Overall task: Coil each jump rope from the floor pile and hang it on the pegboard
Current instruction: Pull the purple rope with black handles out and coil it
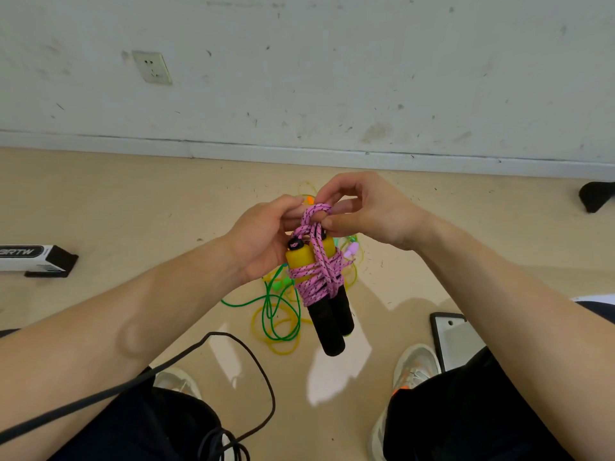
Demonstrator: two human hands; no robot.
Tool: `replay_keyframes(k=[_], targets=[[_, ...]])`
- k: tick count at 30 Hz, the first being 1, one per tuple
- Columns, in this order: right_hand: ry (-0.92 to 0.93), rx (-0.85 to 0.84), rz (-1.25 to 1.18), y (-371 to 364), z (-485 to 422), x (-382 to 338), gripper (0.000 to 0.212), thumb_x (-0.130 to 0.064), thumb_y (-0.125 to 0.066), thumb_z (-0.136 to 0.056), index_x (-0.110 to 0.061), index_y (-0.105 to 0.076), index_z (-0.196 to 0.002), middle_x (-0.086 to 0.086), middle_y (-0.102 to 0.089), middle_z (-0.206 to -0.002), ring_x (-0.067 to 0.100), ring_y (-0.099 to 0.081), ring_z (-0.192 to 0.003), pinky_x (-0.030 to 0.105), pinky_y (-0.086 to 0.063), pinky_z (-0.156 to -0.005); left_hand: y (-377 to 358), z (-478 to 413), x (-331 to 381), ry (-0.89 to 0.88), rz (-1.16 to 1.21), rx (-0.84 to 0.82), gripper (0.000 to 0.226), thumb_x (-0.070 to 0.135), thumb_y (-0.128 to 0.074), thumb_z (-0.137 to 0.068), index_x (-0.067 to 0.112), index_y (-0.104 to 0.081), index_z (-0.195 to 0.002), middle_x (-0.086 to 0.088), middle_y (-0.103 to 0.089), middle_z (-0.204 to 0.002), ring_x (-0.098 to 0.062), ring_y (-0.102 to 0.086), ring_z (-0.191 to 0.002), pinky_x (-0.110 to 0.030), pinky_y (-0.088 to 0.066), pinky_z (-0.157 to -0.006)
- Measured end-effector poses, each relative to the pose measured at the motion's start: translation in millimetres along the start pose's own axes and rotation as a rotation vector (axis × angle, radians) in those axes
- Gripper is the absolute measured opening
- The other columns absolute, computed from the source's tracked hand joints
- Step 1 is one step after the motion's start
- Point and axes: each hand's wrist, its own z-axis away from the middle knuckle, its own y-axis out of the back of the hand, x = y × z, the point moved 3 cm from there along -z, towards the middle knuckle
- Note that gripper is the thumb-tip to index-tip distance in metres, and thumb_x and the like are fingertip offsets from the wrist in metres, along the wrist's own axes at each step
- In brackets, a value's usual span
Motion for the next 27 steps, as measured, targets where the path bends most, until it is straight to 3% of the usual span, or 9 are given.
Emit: replay_keyframes(k=[8,12,14,17,20,24,27], targets=[[-0.039,0.228,0.041,-9,-2,4,0.015,0.007,-0.074,-0.081,-0.003,-0.070,-0.091,0.012,-0.066,-0.082,0.023,-0.070,-0.070,0.027,-0.060,-0.062,-1,-4,-7,-0.036,0.058,0.154,0.041,0.022,-0.048,-0.099,-0.007,-0.065,-0.120,-0.023,-0.069,-0.107,-0.028,-0.065,-0.087,-0.035,-0.060,-0.068],[-0.028,0.382,0.119,-16,-7,13,0.012,-0.002,-0.078,-0.079,-0.010,-0.072,-0.085,0.004,-0.066,-0.071,0.022,-0.069,-0.064,0.037,-0.062,-0.063,-1,-7,-9,-0.065,0.111,0.268,0.030,0.017,-0.049,-0.097,-0.002,-0.073,-0.092,-0.021,-0.072,-0.101,-0.028,-0.067,-0.083,-0.041,-0.057,-0.079],[-0.007,0.454,0.176,-22,-8,17,0.013,-0.007,-0.079,-0.077,-0.016,-0.072,-0.082,-0.003,-0.066,-0.068,0.021,-0.069,-0.064,0.040,-0.061,-0.067,-1,-7,-8,-0.094,0.142,0.319,0.029,0.013,-0.048,-0.097,-0.003,-0.072,-0.090,-0.019,-0.075,-0.099,-0.025,-0.069,-0.076,-0.037,-0.059,-0.075],[0.025,0.527,0.227,-29,-9,17,0.013,-0.007,-0.076,-0.078,-0.018,-0.071,-0.083,-0.009,-0.065,-0.067,0.009,-0.063,-0.060,0.028,-0.057,-0.063,-3,-7,-6,-0.131,0.156,0.379,0.031,0.011,-0.047,-0.096,-0.008,-0.071,-0.099,-0.019,-0.076,-0.096,-0.022,-0.071,-0.069,-0.031,-0.061,-0.064],[0.065,0.538,0.293,-31,-11,15,0.012,-0.008,-0.073,-0.078,-0.019,-0.070,-0.081,-0.010,-0.066,-0.068,0.004,-0.060,-0.064,0.021,-0.052,-0.063,-4,-6,-7,-0.166,0.146,0.451,0.032,0.012,-0.046,-0.096,-0.005,-0.074,-0.094,-0.017,-0.076,-0.090,-0.022,-0.070,-0.066,-0.029,-0.059,-0.057],[0.148,0.481,0.496,-34,-13,15,0.010,-0.008,-0.069,-0.077,-0.018,-0.070,-0.081,-0.005,-0.065,-0.073,0.012,-0.061,-0.073,0.027,-0.050,-0.068,-4,-7,-11,-0.155,0.059,0.500,0.035,0.017,-0.047,-0.097,0.003,-0.076,-0.083,-0.013,-0.076,-0.083,-0.025,-0.069,-0.066,-0.031,-0.057,-0.059],[0.186,0.366,0.665,-32,-16,13,0.008,-0.009,-0.068,-0.079,-0.015,-0.070,-0.084,0.001,-0.064,-0.079,0.016,-0.058,-0.075,0.027,-0.044,-0.069,-2,-8,-11,-0.095,0.051,0.516,0.019,0.012,-0.067,-0.089,-0.006,-0.073,-0.089,-0.014,-0.072,-0.080,-0.025,-0.065,-0.064,-0.037,-0.057,-0.063]])
